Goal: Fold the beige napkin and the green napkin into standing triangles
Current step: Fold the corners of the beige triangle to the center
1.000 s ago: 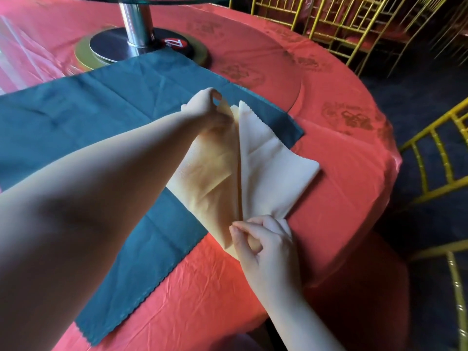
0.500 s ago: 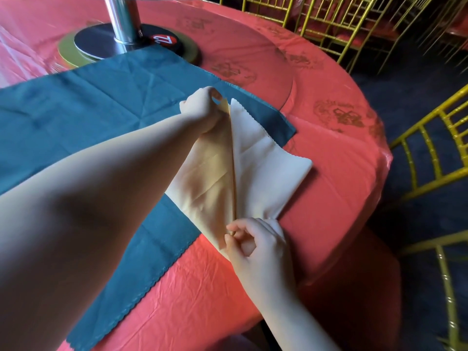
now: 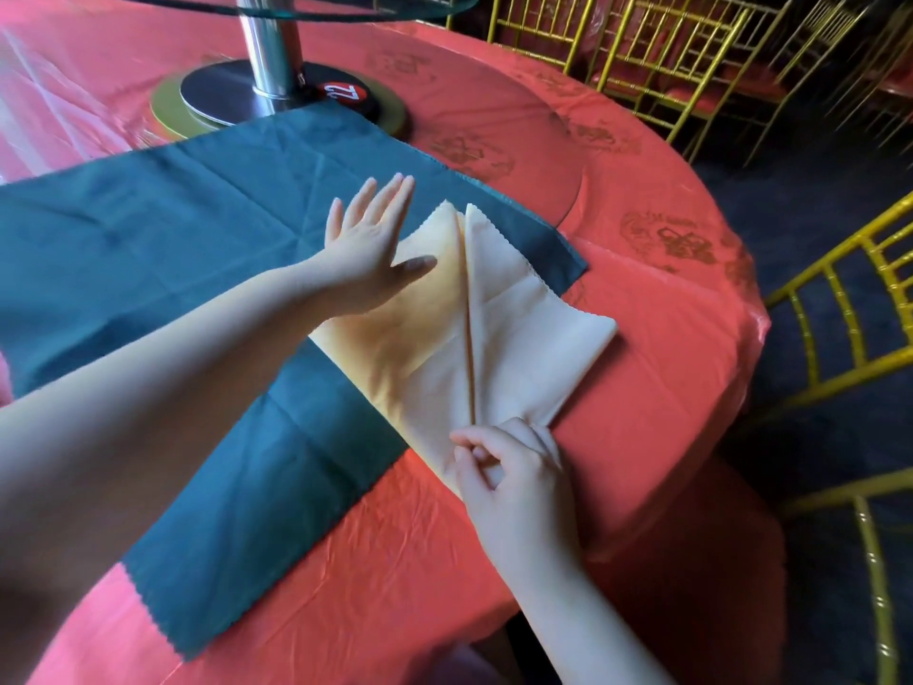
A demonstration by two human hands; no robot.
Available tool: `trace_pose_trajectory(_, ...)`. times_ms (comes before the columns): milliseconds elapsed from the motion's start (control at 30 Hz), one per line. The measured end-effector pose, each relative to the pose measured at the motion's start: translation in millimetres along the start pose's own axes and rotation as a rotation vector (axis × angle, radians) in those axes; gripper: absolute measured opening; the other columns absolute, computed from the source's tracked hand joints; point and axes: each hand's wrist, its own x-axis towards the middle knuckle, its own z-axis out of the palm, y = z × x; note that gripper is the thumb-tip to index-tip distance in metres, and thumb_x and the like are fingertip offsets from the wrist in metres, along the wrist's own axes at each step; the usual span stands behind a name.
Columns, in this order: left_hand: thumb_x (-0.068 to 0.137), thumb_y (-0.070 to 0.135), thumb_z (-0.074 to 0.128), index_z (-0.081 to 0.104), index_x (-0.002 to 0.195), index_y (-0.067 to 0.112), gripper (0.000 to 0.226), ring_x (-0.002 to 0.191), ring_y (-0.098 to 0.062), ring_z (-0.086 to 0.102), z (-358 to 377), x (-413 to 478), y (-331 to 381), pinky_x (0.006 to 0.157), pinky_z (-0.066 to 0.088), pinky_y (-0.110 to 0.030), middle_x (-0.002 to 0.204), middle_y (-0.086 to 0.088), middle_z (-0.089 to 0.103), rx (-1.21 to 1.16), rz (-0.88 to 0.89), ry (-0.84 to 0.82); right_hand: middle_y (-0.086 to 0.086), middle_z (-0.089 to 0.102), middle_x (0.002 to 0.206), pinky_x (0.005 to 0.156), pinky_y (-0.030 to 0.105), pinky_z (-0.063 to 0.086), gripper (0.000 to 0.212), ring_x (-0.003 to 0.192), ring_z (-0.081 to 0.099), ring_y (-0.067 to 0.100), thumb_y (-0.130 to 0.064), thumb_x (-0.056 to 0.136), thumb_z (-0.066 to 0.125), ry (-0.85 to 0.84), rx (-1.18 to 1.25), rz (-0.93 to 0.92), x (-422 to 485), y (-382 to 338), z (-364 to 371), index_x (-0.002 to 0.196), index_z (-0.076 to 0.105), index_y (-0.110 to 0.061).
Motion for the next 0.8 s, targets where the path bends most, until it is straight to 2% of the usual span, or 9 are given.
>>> trace_pose_trajectory(100,0.089,0.061,0.03,0.025,0.145,0.026,0.066,0.144,-0.018,-0.003,-2,-51,7,0.112,-0.011,-0.047,0.156,0.007,0.012,0.091,0.175,-0.106,-0.009,0.064,0.084,0.076,0.039,0.051,0.022,0.082,0.06,0.016,-0.038,0.081,0.05,0.062,0.05,-0.064,-4,-21,-10,0.096,0.066,-0.034)
trace_pose_trajectory(167,0.078,0.069,0.008,0.023,0.145,0.03,0.079,0.144,-0.016,-0.003,4,-82,14,0.111,-0.014,-0.045,0.156,0.011,0.01,0.137,0.253,-0.164,-0.005,0.061,0.077,0.074,0.036,0.049,0.022,0.078,0.058,0.021,-0.031,0.08,0.051,0.178,-0.008,-0.146,-8,-34,-17,0.09,0.07,-0.028)
trace_pose_trajectory(267,0.078,0.072,-0.008,0.012,0.146,0.033,0.081,0.141,-0.012,-0.007,22,-110,18,0.11,-0.016,-0.041,0.154,0.012,0.006,0.163,0.339,-0.168,-0.001,0.058,0.073,0.07,0.036,0.048,0.023,0.075,0.056,0.025,-0.026,0.078,0.051,0.257,-0.077,-0.2,-9,-41,-21,0.088,0.071,-0.024)
trace_pose_trajectory(433,0.086,0.06,-0.001,-0.003,0.146,0.034,0.065,0.139,-0.009,-0.013,41,-116,15,0.109,-0.019,-0.038,0.149,0.017,-0.011,0.169,0.351,-0.197,0.0,0.057,0.072,0.07,0.037,0.05,0.027,0.074,0.056,0.027,-0.028,0.077,0.046,0.249,-0.112,-0.183,-9,-43,-21,0.088,0.071,-0.025)
trace_pose_trajectory(533,0.083,0.061,-0.001,-0.009,0.144,0.038,0.066,0.136,-0.004,-0.016,43,-115,16,0.108,-0.021,-0.036,0.148,0.018,-0.015,0.179,0.319,-0.213,0.0,0.058,0.079,0.074,0.037,0.051,0.023,0.079,0.056,0.025,-0.021,0.075,0.052,0.262,-0.15,-0.178,-9,-46,-21,0.089,0.071,-0.025)
trace_pose_trajectory(600,0.081,0.063,-0.005,-0.008,0.145,0.038,0.069,0.137,-0.003,-0.015,42,-115,17,0.108,-0.02,-0.037,0.15,0.017,-0.013,0.189,0.314,-0.23,0.0,0.06,0.091,0.083,0.038,0.049,0.026,0.086,0.056,0.022,-0.015,0.073,0.057,0.251,-0.202,-0.248,-10,-48,-21,0.093,0.069,-0.025)
trace_pose_trajectory(700,0.074,0.068,-0.016,-0.007,0.145,0.038,0.077,0.14,-0.006,-0.012,43,-115,16,0.108,-0.019,-0.037,0.154,0.014,-0.008,0.199,0.324,-0.243,-0.001,0.064,0.103,0.096,0.042,0.042,0.032,0.099,0.057,0.017,-0.018,0.079,0.048,0.178,-0.271,-0.429,-15,-46,-23,0.106,0.065,-0.019)
trace_pose_trajectory(800,0.073,0.068,-0.014,-0.007,0.145,0.038,0.078,0.143,-0.009,-0.008,44,-114,16,0.109,-0.017,-0.036,0.155,0.014,-0.007,0.209,0.318,-0.253,0.004,0.067,0.109,0.092,0.04,0.048,0.032,0.105,0.062,0.022,-0.01,0.084,0.048,0.158,-0.232,-0.535,-20,-35,-26,0.109,0.067,-0.011)
